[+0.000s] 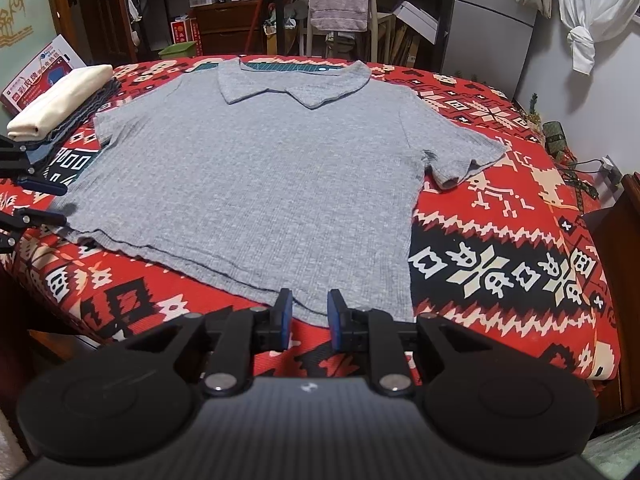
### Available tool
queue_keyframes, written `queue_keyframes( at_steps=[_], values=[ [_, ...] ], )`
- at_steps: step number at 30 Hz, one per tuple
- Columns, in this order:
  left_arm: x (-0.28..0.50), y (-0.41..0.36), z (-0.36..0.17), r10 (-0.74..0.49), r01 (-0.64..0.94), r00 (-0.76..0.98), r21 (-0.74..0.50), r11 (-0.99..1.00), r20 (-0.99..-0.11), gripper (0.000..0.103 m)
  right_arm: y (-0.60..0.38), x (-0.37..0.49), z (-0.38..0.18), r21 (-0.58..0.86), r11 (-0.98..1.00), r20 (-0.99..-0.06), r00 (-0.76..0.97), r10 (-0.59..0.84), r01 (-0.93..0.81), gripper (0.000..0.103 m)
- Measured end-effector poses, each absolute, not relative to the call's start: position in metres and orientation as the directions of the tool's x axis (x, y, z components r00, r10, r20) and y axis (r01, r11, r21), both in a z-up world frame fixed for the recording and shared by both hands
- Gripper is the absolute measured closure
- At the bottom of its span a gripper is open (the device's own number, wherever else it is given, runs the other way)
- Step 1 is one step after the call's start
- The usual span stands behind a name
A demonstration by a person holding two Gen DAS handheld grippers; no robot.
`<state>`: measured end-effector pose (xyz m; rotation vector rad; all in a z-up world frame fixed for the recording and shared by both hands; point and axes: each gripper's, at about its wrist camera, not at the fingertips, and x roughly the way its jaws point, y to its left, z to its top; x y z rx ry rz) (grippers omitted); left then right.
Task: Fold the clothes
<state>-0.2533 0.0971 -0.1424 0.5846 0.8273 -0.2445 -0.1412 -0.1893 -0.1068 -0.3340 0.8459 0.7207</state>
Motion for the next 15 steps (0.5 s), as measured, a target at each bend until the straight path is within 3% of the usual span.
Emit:
queue_keyframes(
  at_steps=[9,15],
  values=[
    [-0.25,0.108,-0.138,0.026,0.363,0.65,0.341,0.867,-0.759,0.077,-0.192,-0.139,-0.106,0.02,0.727,-0.772,0.452,0.448,-0.686,0.081],
    [-0.242,0.129,-0.122,-0.007,0.218,0.648,0.177,0.96,-0.761,0.07,-0.195,-0.134,-0.102,0.033,0.738,-0.767,0.456,0.451,-0.674,0.081]
  ],
)
